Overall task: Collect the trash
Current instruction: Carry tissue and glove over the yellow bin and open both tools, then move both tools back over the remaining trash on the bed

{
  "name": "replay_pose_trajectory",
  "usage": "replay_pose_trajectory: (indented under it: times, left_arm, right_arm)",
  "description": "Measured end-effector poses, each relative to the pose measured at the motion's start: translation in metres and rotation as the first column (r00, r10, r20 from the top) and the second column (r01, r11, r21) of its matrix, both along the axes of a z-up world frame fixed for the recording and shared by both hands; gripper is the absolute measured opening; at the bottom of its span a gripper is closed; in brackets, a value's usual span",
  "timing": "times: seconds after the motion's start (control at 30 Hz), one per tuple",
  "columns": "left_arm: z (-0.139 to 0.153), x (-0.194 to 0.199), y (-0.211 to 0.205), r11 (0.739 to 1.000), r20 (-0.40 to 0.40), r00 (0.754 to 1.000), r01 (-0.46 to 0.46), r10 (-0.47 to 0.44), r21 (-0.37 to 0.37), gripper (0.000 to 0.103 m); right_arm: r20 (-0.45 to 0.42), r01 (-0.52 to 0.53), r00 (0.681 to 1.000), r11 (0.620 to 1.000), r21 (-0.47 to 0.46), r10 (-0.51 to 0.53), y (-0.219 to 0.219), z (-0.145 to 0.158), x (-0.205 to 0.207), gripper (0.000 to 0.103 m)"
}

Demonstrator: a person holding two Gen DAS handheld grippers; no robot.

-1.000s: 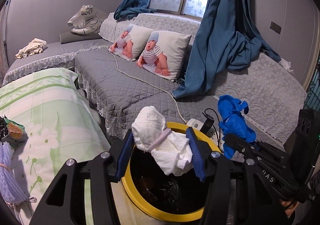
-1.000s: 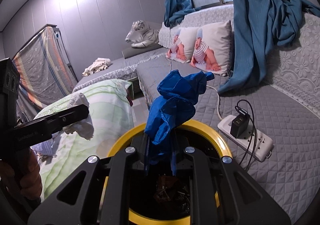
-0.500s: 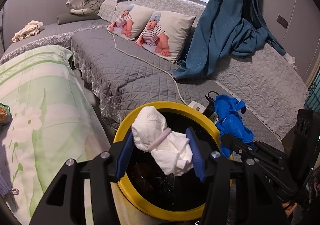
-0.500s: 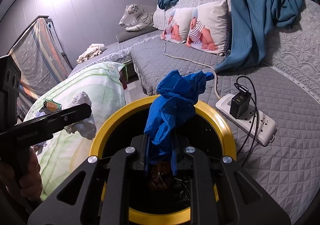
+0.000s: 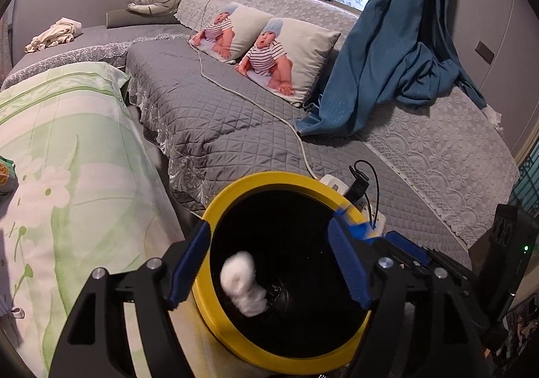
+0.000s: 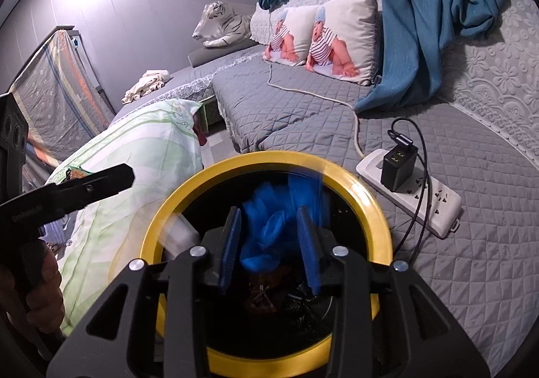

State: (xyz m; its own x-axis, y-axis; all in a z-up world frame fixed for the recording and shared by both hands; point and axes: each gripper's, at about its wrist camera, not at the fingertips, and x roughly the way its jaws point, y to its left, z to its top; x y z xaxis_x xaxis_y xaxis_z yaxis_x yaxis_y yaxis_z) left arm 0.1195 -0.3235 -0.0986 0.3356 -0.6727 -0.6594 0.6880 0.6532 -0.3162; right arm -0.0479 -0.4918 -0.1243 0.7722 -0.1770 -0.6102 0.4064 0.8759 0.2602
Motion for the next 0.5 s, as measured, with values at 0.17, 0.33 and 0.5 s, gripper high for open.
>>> replay_pose_trajectory:
  times: [0.17,0.33,0.5]
  left_arm:
    - [0.008,0.001,0.009,0.999,0.022,0.999,-0.033,0.033,-0.024,0.085]
    - [0.022,0.001,0.026,0.994,0.076,0.993,-0.088,0.093,-0.060,0.094]
    - [0.037,0.004,0.049,0.990,0.136,0.982,-0.127,0.135,-0.069,0.095]
  right_arm:
    - [0.009,0.021,1.000,1.000,-0.005,-0.021,-0.004,0.003,-0.004,0.039]
    - [0.044,0.034,0.998,0.999,-0.011,-0.034,-0.004,0.009,-0.010,0.048]
    - [0.094,0.039,0.995,0.999,-0.022,-0.037,0.000,0.021,-0.014,0.059]
